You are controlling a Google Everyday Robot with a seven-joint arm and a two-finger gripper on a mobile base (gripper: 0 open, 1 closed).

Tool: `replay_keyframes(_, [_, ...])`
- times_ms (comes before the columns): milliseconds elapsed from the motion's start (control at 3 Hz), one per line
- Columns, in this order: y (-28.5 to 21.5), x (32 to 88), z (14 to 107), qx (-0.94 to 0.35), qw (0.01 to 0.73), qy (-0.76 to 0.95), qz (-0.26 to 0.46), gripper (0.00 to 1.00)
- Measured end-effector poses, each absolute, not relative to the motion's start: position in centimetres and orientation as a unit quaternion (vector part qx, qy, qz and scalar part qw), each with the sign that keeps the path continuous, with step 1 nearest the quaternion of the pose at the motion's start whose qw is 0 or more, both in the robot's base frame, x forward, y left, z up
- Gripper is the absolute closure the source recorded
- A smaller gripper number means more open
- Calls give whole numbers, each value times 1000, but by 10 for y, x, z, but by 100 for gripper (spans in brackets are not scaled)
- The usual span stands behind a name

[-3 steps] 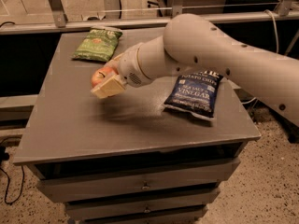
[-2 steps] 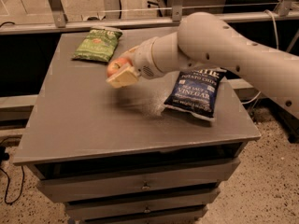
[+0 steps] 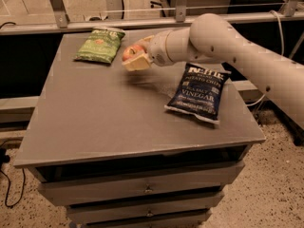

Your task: Move apple near green jalapeno chip bag

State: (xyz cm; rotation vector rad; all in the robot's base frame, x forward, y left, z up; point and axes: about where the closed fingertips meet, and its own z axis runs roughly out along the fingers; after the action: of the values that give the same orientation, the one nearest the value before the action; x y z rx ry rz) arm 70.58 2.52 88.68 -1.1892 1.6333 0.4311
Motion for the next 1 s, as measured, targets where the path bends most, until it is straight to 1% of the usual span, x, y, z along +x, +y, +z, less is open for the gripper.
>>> replay_keyframes(333, [30,753,880,-496,520,668,192,100])
replay_keyframes(667, [48,794,886,-511,522,653,203,100])
replay_keyframes(1000, [60,817,888,-515,518,649,213,100])
